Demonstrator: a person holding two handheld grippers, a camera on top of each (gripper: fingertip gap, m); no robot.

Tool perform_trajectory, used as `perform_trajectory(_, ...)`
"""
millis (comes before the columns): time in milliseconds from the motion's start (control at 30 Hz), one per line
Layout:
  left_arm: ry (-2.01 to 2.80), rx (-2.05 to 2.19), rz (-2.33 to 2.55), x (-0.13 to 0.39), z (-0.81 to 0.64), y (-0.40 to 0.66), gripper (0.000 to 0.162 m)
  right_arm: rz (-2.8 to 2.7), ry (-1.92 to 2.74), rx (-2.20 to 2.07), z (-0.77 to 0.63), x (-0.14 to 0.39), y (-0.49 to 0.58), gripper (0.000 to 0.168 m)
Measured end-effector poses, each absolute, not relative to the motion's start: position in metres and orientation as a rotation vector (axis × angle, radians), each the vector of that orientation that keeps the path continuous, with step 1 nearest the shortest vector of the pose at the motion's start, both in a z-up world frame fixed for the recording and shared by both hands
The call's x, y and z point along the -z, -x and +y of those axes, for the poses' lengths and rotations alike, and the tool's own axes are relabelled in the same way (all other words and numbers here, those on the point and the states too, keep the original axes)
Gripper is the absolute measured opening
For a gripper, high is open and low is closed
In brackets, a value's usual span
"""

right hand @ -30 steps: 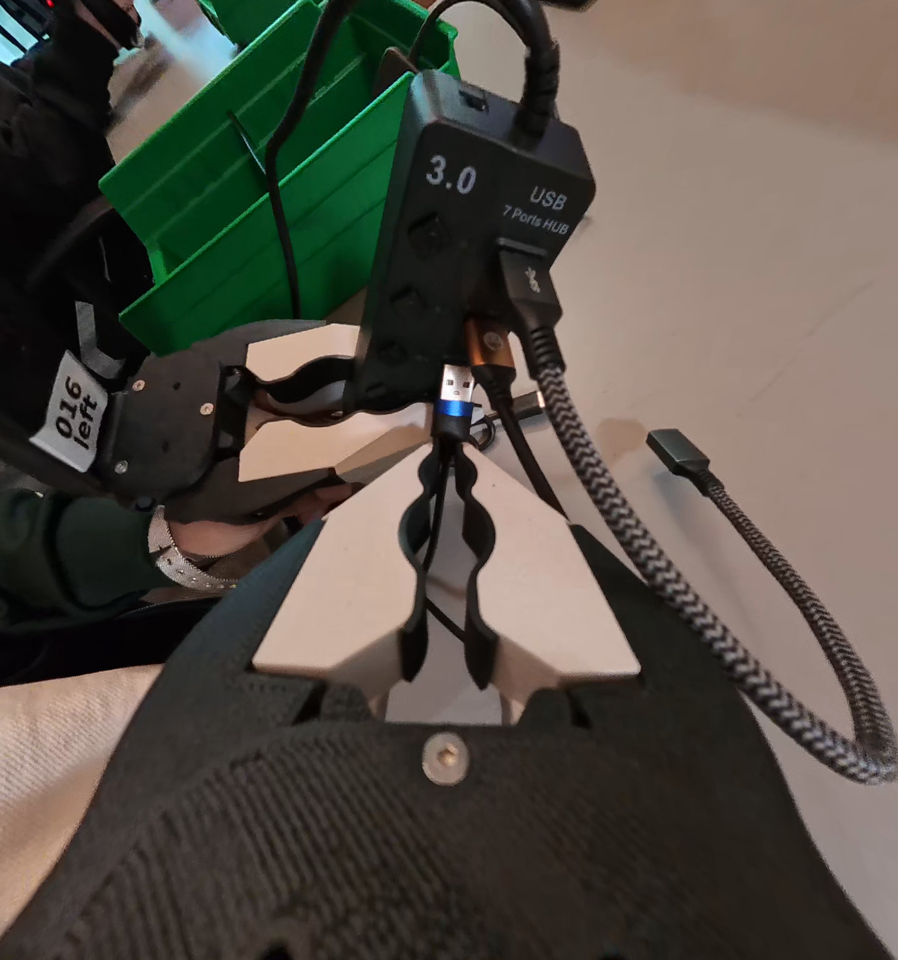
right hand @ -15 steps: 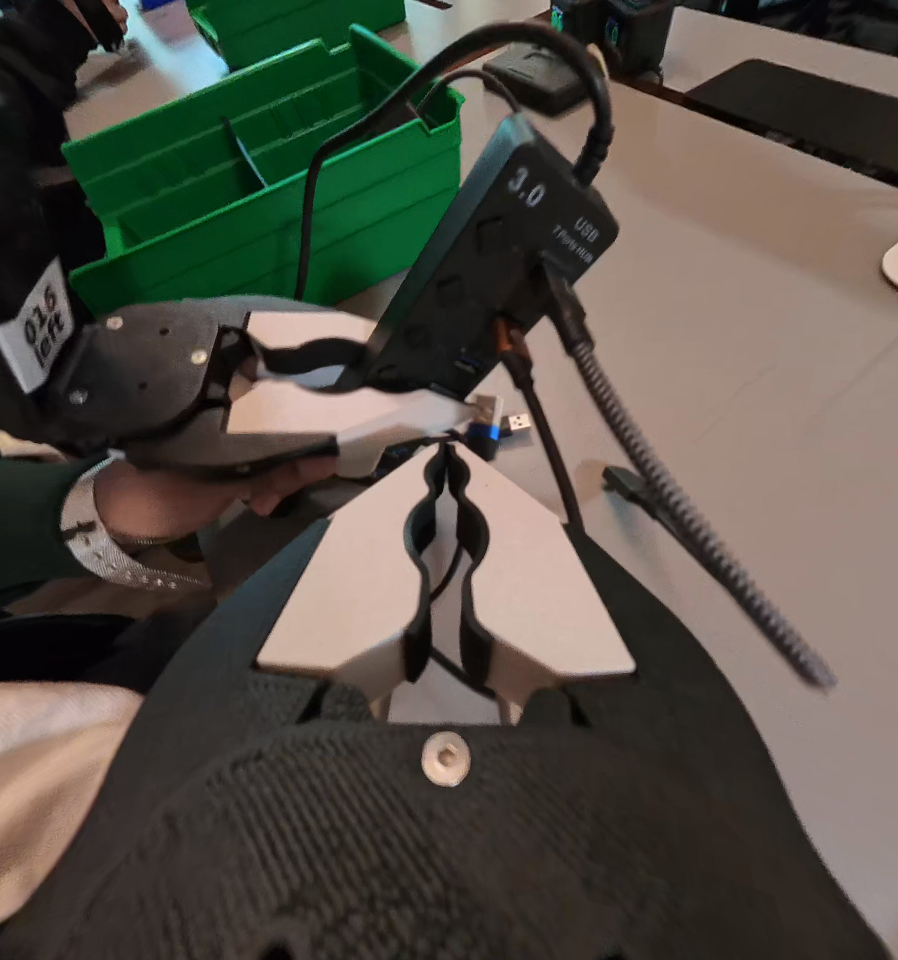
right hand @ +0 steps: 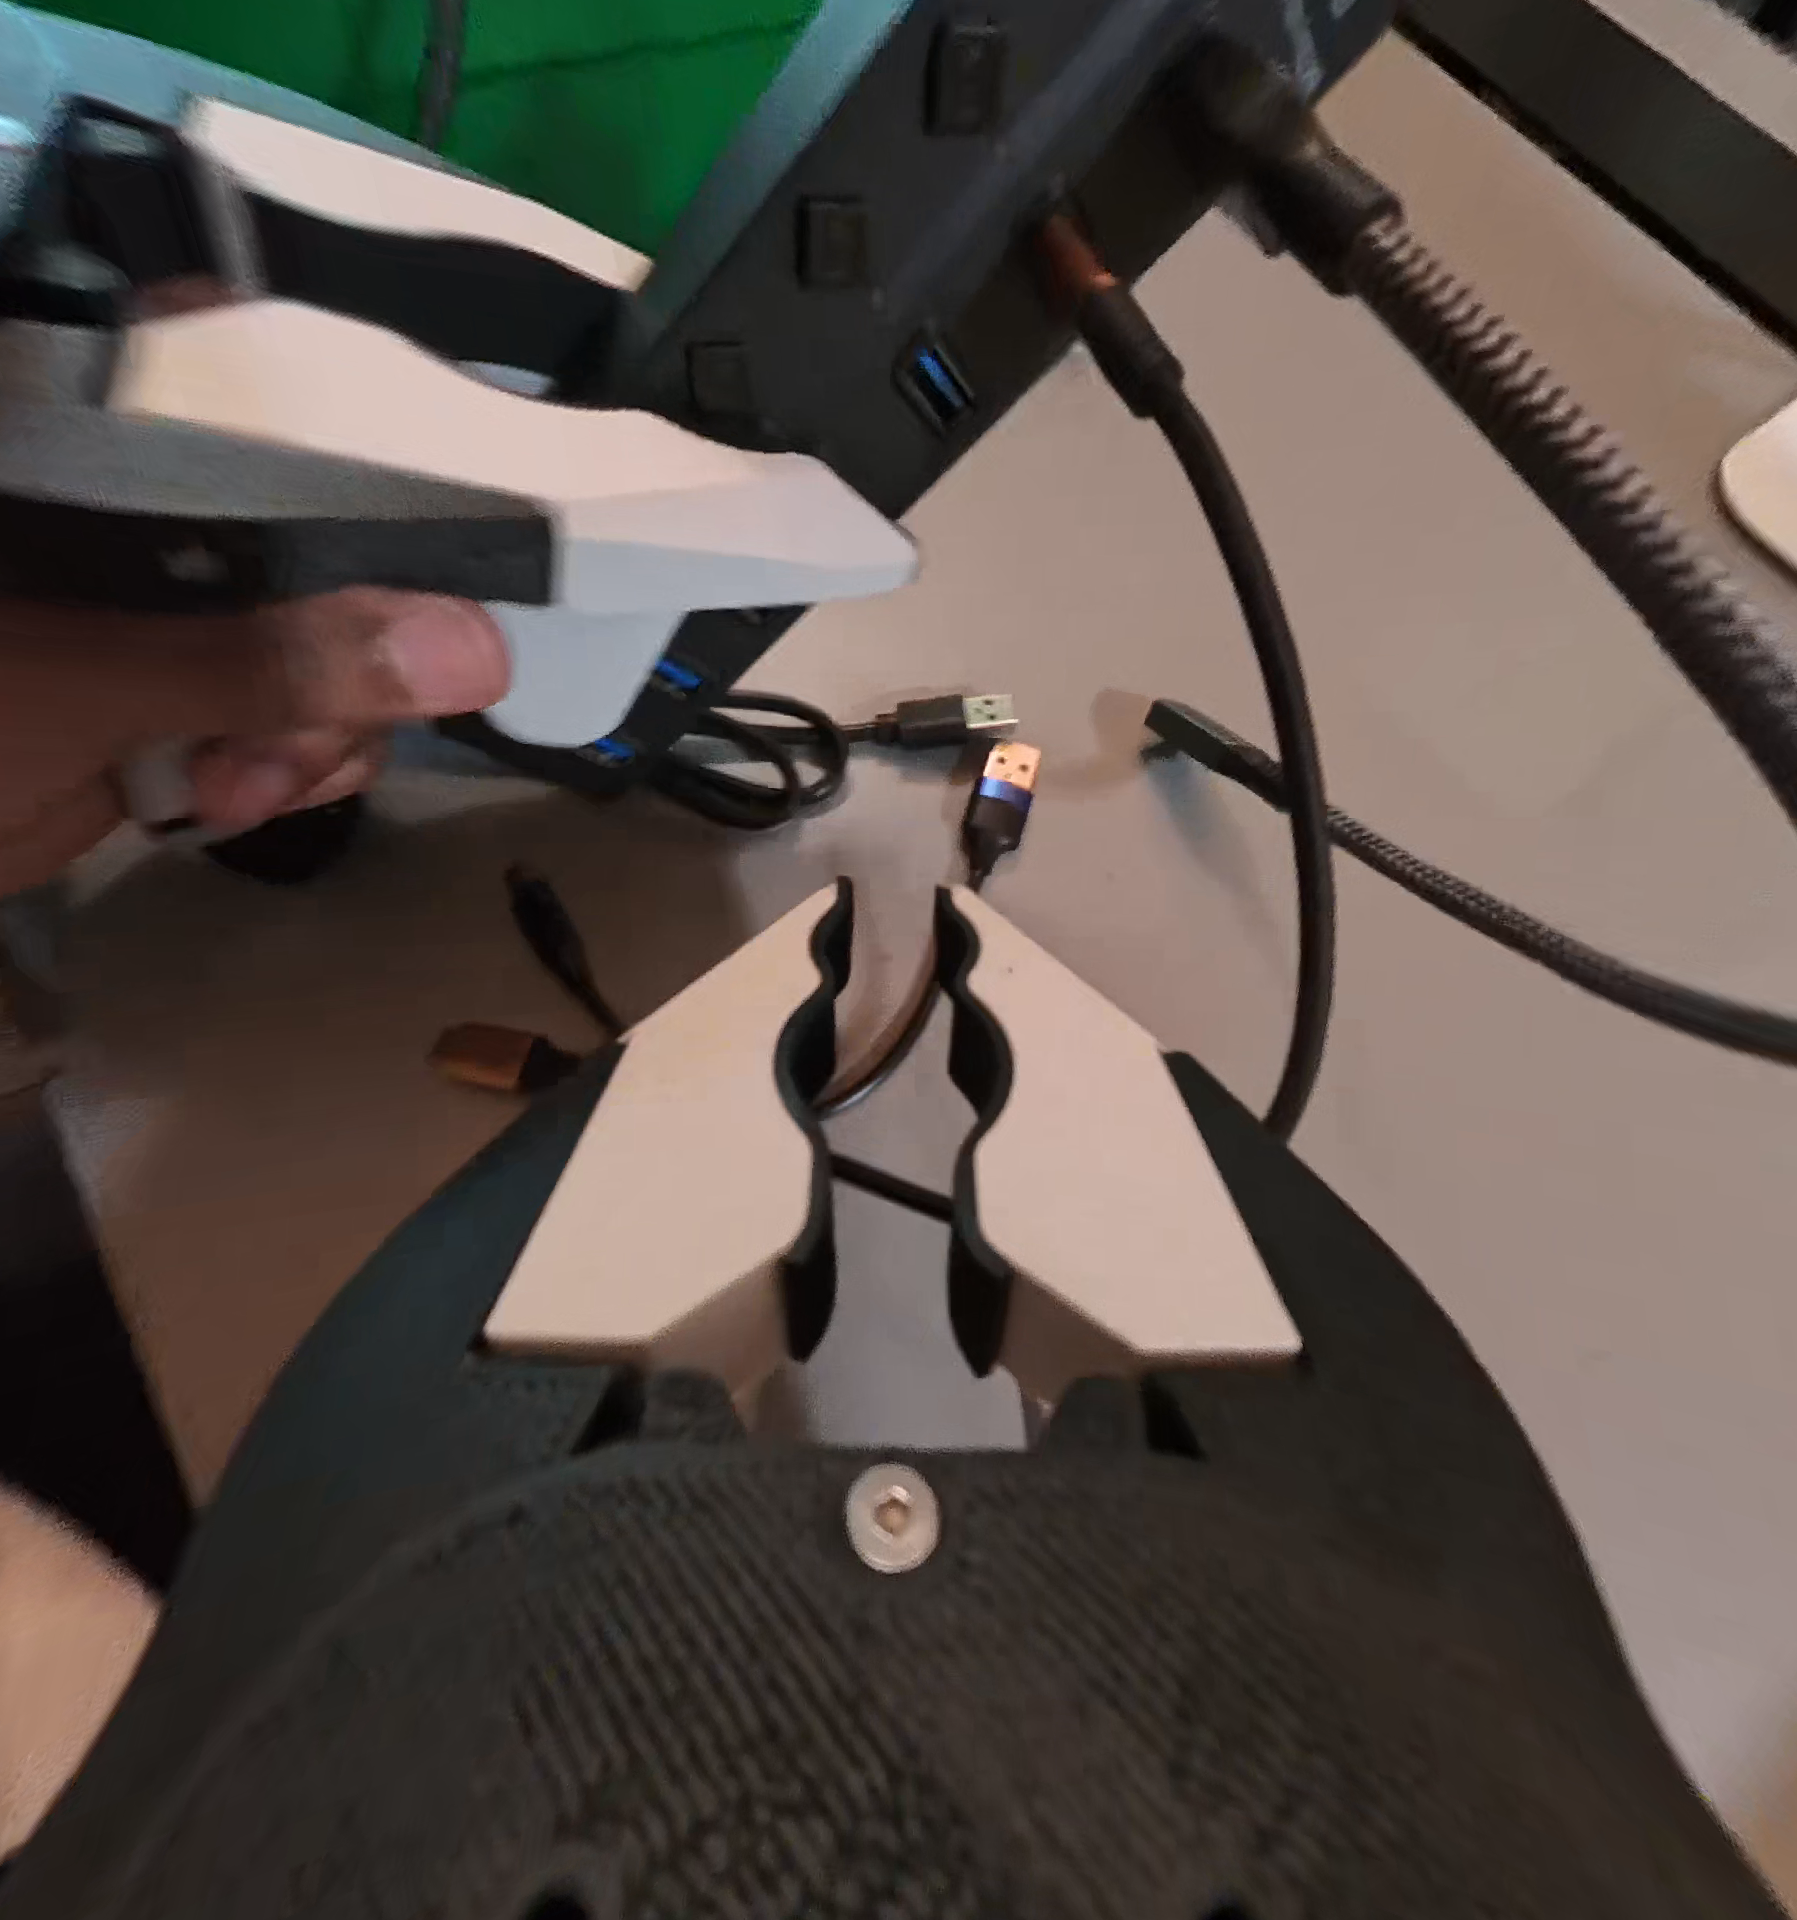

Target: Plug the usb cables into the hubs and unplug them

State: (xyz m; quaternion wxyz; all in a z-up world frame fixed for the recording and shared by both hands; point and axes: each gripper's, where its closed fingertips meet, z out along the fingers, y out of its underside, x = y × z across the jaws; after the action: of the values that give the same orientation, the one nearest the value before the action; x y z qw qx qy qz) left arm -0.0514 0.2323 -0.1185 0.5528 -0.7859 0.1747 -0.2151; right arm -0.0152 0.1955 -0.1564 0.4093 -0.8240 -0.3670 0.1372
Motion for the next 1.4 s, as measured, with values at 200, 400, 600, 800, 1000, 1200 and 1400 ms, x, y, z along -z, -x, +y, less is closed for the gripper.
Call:
perform_trajectory(200, 1.850, 0.484, 0.461, 0.119, 0.228, 0.045, 0.023, -0.826, 2.210, -0.320, 0.225, 0.186, 0.011, 0.025)
perform_trajectory(400, 1.857, 0.522, 0.417, 0.118, 0.230, 0.049, 0.023, -0.950, 2.169, -0.272, 0.222, 0.187, 0.017, 0.004)
perform_trajectory(600, 1.851, 0.585, 0.352, 0.116, 0.235, 0.056, 0.024, -0.900, 2.003, -0.681, 0.197, 0.127, 0.029, 0.003)
perform_trajectory(800, 1.768, 0.644, 0.389, 0.105, 0.232, 0.049, 0.022, -0.743, 1.977, -1.009, 0.188, 0.088, 0.027, 0.003)
perform_trajectory(1000, 1.726, 0.602, 0.428, 0.101, 0.228, 0.044, 0.022, -0.725, 1.993, -0.977, 0.187, 0.087, 0.029, 0.003)
perform_trajectory(1200, 1.757, 0.552, 0.321, 0.103, 0.238, 0.065, 0.022, -0.719, 1.977, -1.075, 0.162, 0.076, 0.005, 0.003)
perform_trajectory(1400, 1.788, 0.592, 0.249, 0.107, 0.244, 0.077, 0.023, -0.579, 2.049, -1.203, 0.149, 0.095, -0.058, 0.003)
